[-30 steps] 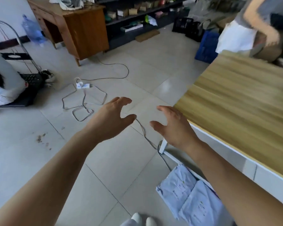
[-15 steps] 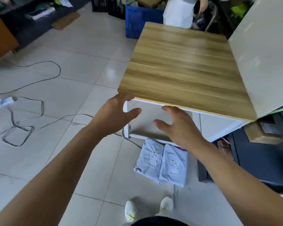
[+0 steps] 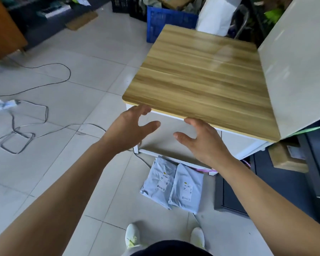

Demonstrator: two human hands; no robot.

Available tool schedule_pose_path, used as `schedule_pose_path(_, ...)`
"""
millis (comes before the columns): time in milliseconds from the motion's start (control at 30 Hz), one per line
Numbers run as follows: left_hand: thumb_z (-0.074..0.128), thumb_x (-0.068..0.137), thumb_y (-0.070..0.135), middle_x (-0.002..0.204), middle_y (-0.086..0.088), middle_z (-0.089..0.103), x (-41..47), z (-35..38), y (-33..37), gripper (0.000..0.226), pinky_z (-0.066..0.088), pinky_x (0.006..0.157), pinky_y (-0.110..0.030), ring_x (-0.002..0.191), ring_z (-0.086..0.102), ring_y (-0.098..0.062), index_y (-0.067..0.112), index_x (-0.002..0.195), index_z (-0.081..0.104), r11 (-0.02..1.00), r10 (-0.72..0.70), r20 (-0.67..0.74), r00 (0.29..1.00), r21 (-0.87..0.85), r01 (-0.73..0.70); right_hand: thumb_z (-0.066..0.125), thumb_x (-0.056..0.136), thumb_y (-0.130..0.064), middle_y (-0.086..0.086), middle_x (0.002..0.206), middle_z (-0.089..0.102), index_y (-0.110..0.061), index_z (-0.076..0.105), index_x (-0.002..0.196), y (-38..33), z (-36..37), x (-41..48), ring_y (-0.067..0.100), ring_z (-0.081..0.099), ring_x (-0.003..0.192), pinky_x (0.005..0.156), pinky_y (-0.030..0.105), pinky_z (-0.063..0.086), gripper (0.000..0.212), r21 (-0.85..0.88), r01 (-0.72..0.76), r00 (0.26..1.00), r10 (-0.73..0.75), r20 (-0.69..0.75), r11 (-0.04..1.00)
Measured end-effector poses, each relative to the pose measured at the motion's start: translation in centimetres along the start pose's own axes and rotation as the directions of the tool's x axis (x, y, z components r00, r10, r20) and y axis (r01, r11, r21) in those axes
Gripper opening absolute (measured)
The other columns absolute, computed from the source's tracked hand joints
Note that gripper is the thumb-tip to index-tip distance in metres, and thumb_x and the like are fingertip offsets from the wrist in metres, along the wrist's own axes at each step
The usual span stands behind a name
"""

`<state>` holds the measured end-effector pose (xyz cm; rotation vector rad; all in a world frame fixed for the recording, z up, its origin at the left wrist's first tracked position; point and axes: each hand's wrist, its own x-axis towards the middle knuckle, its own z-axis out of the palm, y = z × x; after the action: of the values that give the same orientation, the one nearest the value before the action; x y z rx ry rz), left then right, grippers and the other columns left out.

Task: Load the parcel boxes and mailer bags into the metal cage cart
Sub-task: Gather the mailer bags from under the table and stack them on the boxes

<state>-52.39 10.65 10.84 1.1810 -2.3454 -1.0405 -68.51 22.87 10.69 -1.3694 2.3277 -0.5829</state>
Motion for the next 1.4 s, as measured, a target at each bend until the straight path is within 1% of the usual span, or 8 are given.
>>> schedule_pose_path(267,0.062,0.087,0.046,0.13,0.006,0.056,-1.8,9.6,1.9,0.053,0.036,0.086,-0.022,0.113,0.056,-0.014,0.021,0.133,0.051,0.981,-0.192,-0.002,0.981,0.021,0.192,0.057,0.091,-0.047,0.005,0.145,0.046,-0.012,0.042,0.142,9.7,-1.5,-0.3,0.021,0.039,0.135,0.107,0.026,0.027,0.063,-0.034,0.041,0.984,-0.034,0.177,0.999)
schedule_pose_path(533,0.061,0.09,0.04,0.136,-0.001,0.053,-2.2,19.3,-2.2,0.052,0.036,0.095,-0.025,0.124,0.05,-0.02,0.016,0.135,0.05,0.932,-0.36,0.101,0.928,0.09,0.352,0.057,0.091,-0.047,0.013,0.139,0.051,-0.008,0.045,0.138,18.4,3.9,1.5,0.029,0.046,0.129,0.105,0.039,0.037,0.062,-0.145,-0.096,0.938,0.138,0.318,0.985)
schedule_pose_path(733,0.058,0.091,0.041,0.137,-0.004,0.052,0.4,26.6,-10.0,0.054,0.04,0.098,-0.032,0.122,0.051,-0.025,0.016,0.137,0.046,0.899,-0.428,0.171,0.887,0.185,0.398,0.057,0.092,-0.043,0.016,0.128,0.057,-0.001,0.051,0.126,24.5,12.2,3.6,0.033,0.051,0.12,0.098,0.041,0.04,0.055,-0.161,-0.16,0.928,0.204,0.312,0.974)
schedule_pose_path(867,0.057,0.092,0.042,0.139,-0.005,0.05,2.4,33.2,-15.8,0.055,0.042,0.099,-0.036,0.122,0.051,-0.028,0.016,0.139,0.044,0.889,-0.441,0.213,0.872,0.24,0.391,0.059,0.089,-0.047,0.013,0.116,0.063,-0.005,0.055,0.117,30.3,19.9,5.5,0.033,0.056,0.112,0.09,0.039,0.045,0.051,-0.144,-0.236,0.912,0.27,0.31,0.961)
schedule_pose_path(1100,0.053,0.094,0.039,0.135,-0.008,0.054,6.4,47.4,-25.3,0.05,0.035,0.101,-0.035,0.122,0.051,-0.03,0.014,0.136,0.045,0.893,-0.416,0.304,0.857,0.317,0.321,0.054,0.092,-0.048,0.015,0.141,0.048,-0.004,0.044,0.137,41.0,32.7,8.3,0.031,0.044,0.131,0.101,0.038,0.038,0.063,-0.177,-0.349,0.861,0.39,0.327,0.92)
schedule_pose_path(1200,0.052,0.094,0.038,0.132,-0.009,0.055,8.1,53.2,-28.9,0.048,0.035,0.102,-0.038,0.121,0.052,-0.031,0.013,0.134,0.046,0.895,-0.402,0.339,0.85,0.339,0.289,0.055,0.091,-0.05,0.015,0.135,0.052,-0.004,0.047,0.133,45.4,37.5,9.7,0.033,0.048,0.124,0.096,0.038,0.041,0.062,-0.187,-0.379,0.853,0.42,0.309,0.906)
schedule_pose_path(1300,0.055,0.093,0.035,0.132,-0.013,0.053,9.8,58.7,-32.2,0.048,0.041,0.095,-0.037,0.119,0.052,-0.032,0.009,0.133,0.046,0.907,-0.383,0.371,0.846,0.325,0.268,0.055,0.09,-0.052,0.017,0.126,0.058,-0.003,0.051,0.123,49.3,41.9,11.1,0.034,0.054,0.116,0.088,0.037,0.043,0.059,-0.198,-0.405,0.848,0.448,0.285,0.893)
schedule_pose_path(1400,0.057,0.093,0.032,0.132,-0.016,0.051,11.3,63.5,-34.9,0.05,0.042,0.089,-0.033,0.118,0.051,-0.032,0.005,0.134,0.044,0.916,-0.379,0.411,0.829,0.294,0.273,0.056,0.09,-0.05,0.016,0.127,0.057,-0.002,0.05,0.125,52.6,45.5,12.3,0.034,0.054,0.117,0.087,0.036,0.043,0.059,-0.156,-0.461,0.834,0.487,0.261,0.874)
